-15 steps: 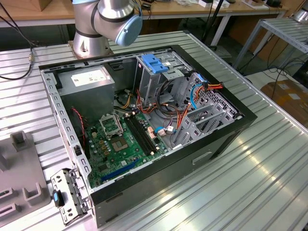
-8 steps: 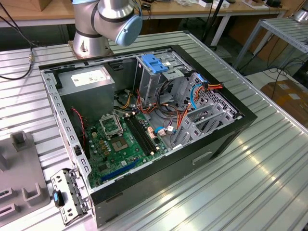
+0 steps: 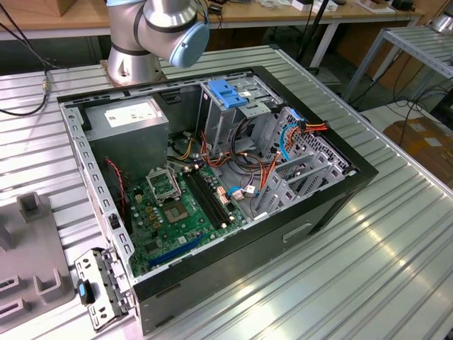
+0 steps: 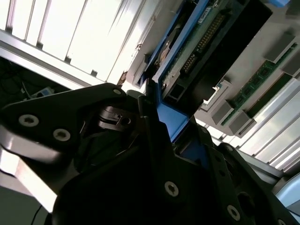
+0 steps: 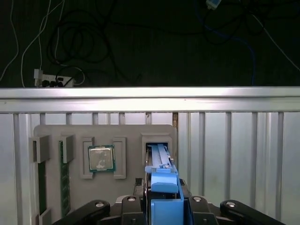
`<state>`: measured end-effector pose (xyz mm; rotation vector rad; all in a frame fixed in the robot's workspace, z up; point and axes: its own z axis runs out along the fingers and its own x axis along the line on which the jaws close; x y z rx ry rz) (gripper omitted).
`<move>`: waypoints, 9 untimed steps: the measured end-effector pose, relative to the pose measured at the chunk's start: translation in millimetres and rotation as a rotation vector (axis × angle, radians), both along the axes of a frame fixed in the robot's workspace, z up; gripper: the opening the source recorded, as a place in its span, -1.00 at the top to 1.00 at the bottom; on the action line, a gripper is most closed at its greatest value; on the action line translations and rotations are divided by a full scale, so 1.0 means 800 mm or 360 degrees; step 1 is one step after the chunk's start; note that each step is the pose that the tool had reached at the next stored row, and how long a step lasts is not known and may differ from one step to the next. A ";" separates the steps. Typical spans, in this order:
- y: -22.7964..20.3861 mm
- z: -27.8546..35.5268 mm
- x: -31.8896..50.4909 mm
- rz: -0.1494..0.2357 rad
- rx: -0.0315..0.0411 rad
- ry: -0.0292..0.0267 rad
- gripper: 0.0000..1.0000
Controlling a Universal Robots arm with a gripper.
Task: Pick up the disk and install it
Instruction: 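Pick up the disk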
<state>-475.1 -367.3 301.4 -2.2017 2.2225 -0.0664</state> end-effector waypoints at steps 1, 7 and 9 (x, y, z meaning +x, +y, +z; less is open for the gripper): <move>0.0004 0.0024 0.000 0.0000 -0.0004 -0.00068 0.26; 0.0030 0.0305 0.000 0.0000 -0.0027 -0.00343 0.26; 0.0041 0.0427 0.001 0.0000 -0.0032 -0.00375 0.26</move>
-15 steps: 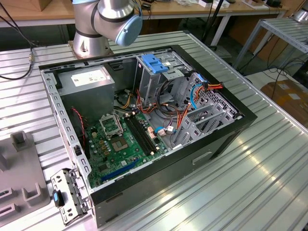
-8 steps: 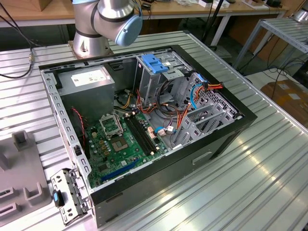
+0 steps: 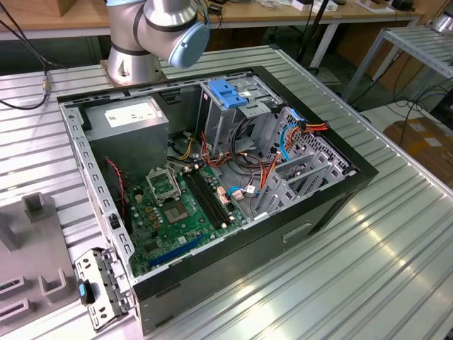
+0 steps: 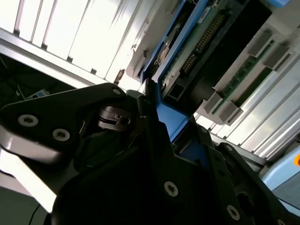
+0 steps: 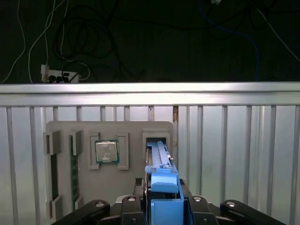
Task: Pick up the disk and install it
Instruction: 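Pick up the disk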
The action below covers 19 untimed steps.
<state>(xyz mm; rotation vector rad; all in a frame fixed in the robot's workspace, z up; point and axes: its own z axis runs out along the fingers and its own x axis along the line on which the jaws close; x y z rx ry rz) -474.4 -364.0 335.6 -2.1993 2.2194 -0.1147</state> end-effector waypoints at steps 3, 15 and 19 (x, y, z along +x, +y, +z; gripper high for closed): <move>0.0024 0.0224 0.002 0.0000 -0.0008 -0.00027 0.26; 0.0043 0.0476 0.007 0.0000 -0.0010 -0.00022 0.26; 0.0042 0.0545 0.007 0.0000 -0.0007 0.00221 0.26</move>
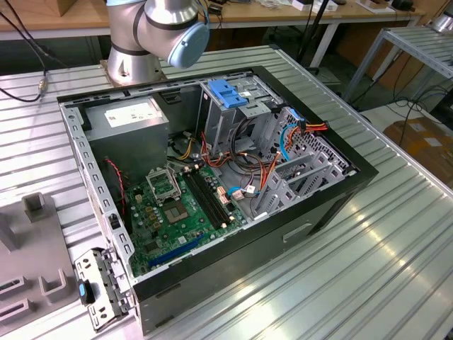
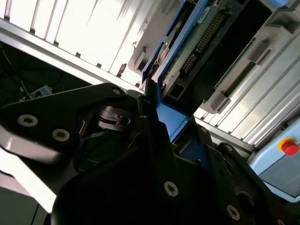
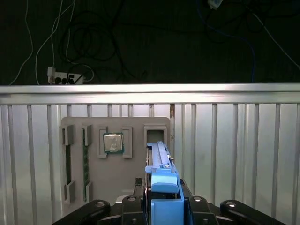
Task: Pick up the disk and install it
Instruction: 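Pick up the disk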
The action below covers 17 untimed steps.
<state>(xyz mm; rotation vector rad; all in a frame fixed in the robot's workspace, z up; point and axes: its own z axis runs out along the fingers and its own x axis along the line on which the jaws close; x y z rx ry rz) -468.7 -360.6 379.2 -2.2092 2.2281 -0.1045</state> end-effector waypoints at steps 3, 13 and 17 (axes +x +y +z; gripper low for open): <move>0.0001 0.0192 0.001 0.0000 0.0003 0.00114 0.26; 0.0000 0.0958 0.002 0.0000 0.0003 0.00116 0.26; 0.0000 0.1141 0.004 0.0000 0.0003 0.00113 0.26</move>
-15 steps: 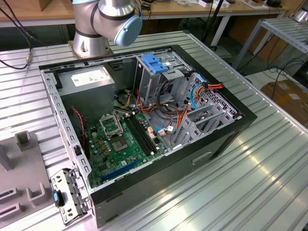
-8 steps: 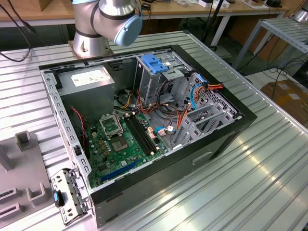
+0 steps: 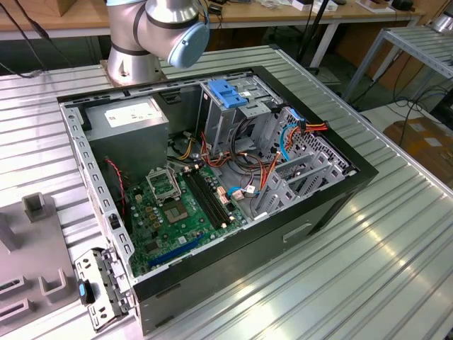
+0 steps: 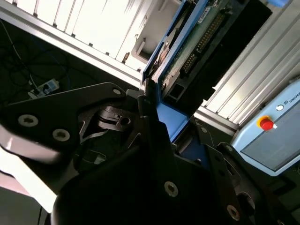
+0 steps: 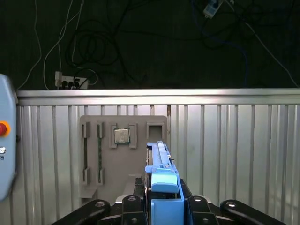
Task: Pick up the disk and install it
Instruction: 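Pick up the disk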
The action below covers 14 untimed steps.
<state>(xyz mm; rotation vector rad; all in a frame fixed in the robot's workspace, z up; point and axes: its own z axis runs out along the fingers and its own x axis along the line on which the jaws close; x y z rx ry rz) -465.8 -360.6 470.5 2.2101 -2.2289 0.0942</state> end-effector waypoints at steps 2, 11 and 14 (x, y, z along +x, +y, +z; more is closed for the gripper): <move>0.0000 0.0079 0.002 0.0000 0.0000 0.00000 0.26; 0.0000 0.0125 0.019 0.0000 0.0000 0.00000 0.26; -0.0001 0.0138 0.031 0.0000 0.0000 0.00002 0.26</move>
